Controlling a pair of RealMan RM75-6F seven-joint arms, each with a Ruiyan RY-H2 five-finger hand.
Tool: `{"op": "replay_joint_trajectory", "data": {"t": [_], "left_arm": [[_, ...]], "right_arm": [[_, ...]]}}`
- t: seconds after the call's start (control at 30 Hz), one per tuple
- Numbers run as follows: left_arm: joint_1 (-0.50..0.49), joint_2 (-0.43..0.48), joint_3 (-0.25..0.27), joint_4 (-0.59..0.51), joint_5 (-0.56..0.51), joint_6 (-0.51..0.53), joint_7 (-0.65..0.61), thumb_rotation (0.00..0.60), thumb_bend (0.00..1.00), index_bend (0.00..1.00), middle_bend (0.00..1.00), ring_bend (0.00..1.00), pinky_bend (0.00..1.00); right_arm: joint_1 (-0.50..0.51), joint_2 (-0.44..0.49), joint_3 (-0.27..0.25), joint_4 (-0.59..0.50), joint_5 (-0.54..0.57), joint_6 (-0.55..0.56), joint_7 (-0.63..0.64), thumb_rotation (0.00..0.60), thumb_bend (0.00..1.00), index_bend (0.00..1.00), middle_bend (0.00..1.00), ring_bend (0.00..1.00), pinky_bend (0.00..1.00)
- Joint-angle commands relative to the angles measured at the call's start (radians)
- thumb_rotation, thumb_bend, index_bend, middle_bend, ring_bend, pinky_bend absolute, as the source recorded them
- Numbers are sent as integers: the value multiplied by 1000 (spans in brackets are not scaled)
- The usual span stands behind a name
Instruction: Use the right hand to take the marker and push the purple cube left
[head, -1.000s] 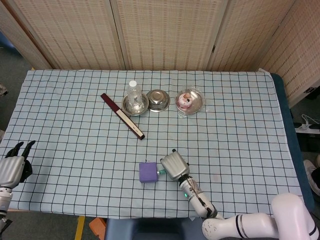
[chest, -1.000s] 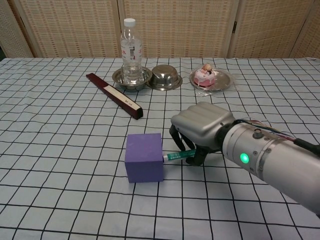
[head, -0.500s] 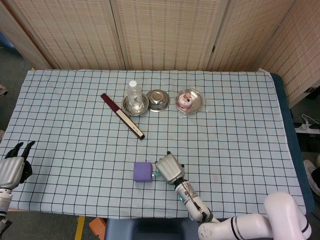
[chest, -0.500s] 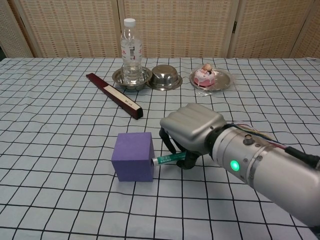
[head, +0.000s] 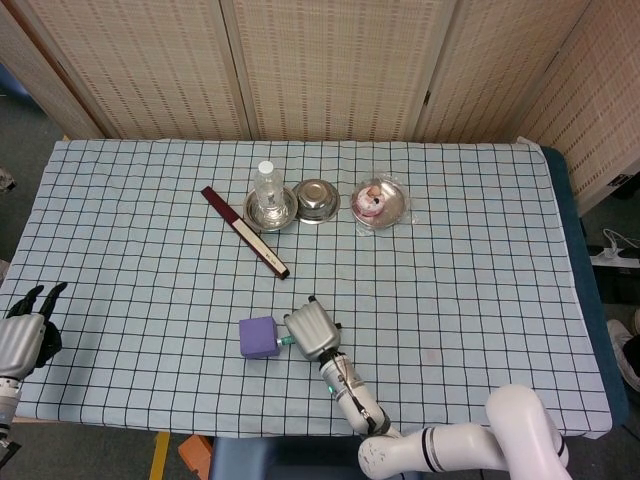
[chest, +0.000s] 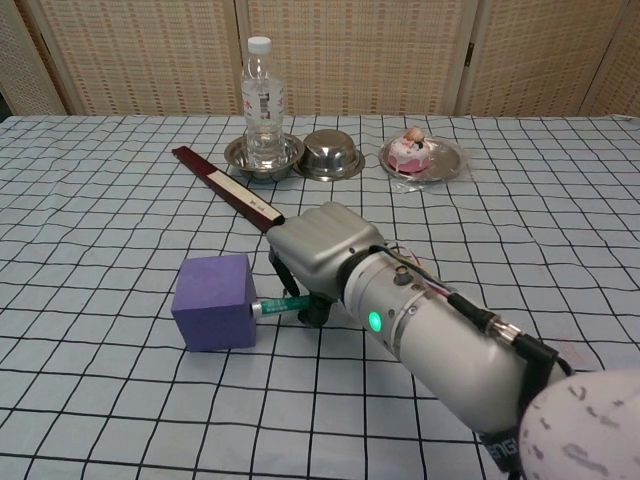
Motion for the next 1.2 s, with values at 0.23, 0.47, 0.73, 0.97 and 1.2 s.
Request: {"op": "replay_joint_trajectory", "data": {"t": [0.23,0.47,0.73,0.97,1.2], "left_arm": [[-7,7,-1,9,-5,-22,-27,600,489,0,0,0,148],[-8,11,-3,14,-4,-27,-47,600,490,0,0,0,148],[-3,16,-2,27,-3,-26,-76,600,491,0,0,0,148],[2,18,1,24,4,-16,-77,600,490,0,0,0,148],[1,12,3,23,5,-15,-58,600,489,0,0,0,148]], "right_arm": [[98,-127,87,155,20,-48,32,600,437,907,794,571,363],[127,-168,108,208,12,-63,56,600,436,907,794,571,363],[238,-245,133,363,-9,-106,176,600,437,906,794,571,363],[235,-234,63,353,-20,-18,150,600,438,904,794,571,363],[117,-53,-33,98,-23,92,17,600,438,894,794,571,363]]}}
